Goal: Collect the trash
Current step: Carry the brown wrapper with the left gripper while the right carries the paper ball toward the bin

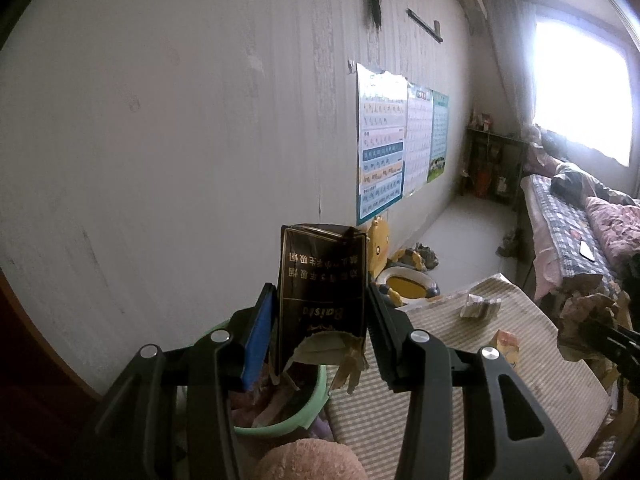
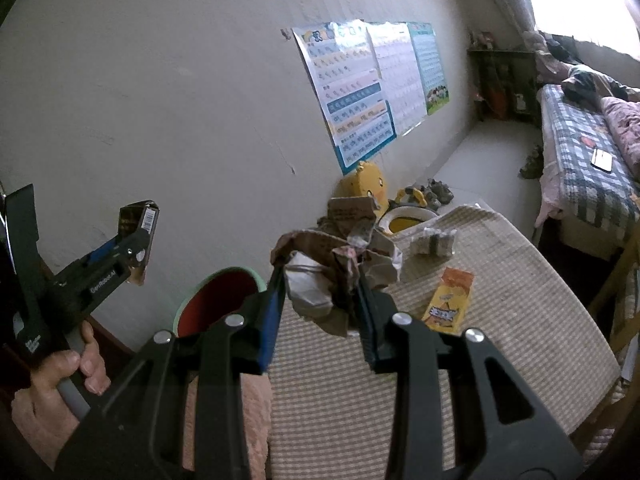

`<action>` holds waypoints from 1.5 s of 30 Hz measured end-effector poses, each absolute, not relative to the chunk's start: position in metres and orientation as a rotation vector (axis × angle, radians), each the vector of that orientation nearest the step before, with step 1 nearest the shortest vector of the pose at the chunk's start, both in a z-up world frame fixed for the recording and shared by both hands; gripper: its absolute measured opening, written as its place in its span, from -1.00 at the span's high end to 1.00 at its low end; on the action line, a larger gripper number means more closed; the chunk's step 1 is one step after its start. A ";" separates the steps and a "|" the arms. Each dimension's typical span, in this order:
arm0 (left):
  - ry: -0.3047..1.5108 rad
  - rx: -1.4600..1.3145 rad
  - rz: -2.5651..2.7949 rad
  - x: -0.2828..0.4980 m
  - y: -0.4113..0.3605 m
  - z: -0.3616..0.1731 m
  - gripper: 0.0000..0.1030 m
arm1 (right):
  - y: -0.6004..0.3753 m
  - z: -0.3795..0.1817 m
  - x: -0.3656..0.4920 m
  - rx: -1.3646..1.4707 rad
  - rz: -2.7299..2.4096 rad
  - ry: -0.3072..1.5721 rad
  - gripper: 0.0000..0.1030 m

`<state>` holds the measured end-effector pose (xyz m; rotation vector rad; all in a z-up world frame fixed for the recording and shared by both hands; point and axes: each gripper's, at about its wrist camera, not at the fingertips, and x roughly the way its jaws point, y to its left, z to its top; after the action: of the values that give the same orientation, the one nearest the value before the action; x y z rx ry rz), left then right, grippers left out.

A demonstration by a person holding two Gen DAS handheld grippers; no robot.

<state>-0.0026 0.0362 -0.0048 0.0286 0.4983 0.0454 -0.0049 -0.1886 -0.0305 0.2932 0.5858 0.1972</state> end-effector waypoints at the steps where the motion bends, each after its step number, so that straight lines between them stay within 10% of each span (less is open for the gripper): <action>1: 0.498 0.027 0.046 -0.003 0.037 -0.004 0.18 | -0.187 -0.030 -0.004 0.292 0.201 0.585 0.35; 45: 0.532 -0.028 0.113 0.011 0.086 -0.019 0.18 | -0.135 -0.032 0.038 0.242 0.291 0.637 0.35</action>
<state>0.0114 0.0863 -0.0193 -0.0283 0.5323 0.1133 0.0378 -0.1351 -0.0316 0.2416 0.6375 0.2912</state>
